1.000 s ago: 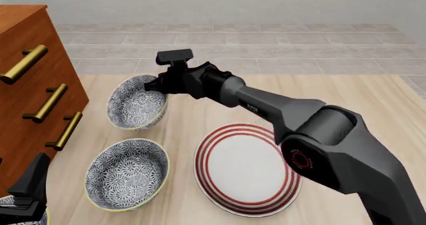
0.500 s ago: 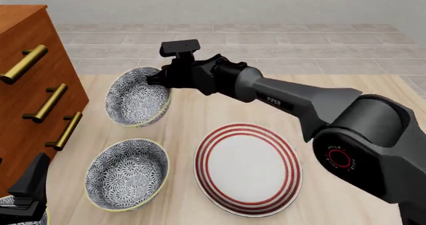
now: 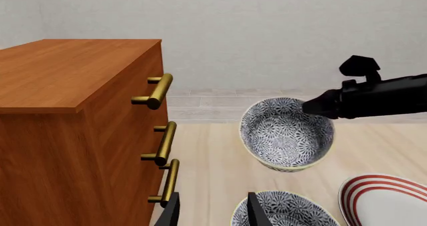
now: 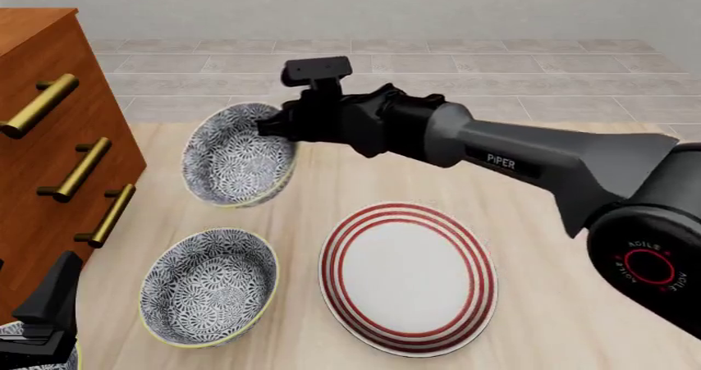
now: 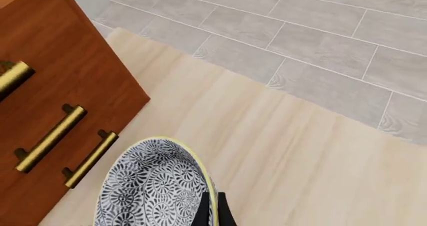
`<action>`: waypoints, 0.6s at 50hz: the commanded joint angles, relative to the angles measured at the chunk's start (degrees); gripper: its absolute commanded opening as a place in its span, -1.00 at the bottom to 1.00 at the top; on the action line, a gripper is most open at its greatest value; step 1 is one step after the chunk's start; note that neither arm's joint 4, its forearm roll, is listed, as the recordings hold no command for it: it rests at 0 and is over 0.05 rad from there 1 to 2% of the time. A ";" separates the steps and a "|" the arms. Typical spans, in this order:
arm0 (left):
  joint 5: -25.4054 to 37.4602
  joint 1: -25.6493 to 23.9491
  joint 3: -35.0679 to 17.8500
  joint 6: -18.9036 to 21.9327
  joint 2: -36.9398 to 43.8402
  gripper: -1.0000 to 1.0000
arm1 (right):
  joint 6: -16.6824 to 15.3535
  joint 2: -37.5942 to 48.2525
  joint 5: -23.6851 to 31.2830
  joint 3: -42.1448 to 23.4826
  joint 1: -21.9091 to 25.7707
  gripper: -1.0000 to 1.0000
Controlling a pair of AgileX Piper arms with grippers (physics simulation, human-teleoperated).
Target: Pick up the bowl and put it in the front on the plate.
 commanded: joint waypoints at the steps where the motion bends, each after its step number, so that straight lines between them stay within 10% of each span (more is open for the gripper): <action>1: 0.00 0.00 0.00 0.00 0.00 1.00 | 0.06 -4.44 -1.63 5.01 -0.47 -1.00; 30: 0.00 0.00 0.00 0.01 0.01 1.00 | 2.73 -15.25 -8.42 20.33 -2.27 -1.00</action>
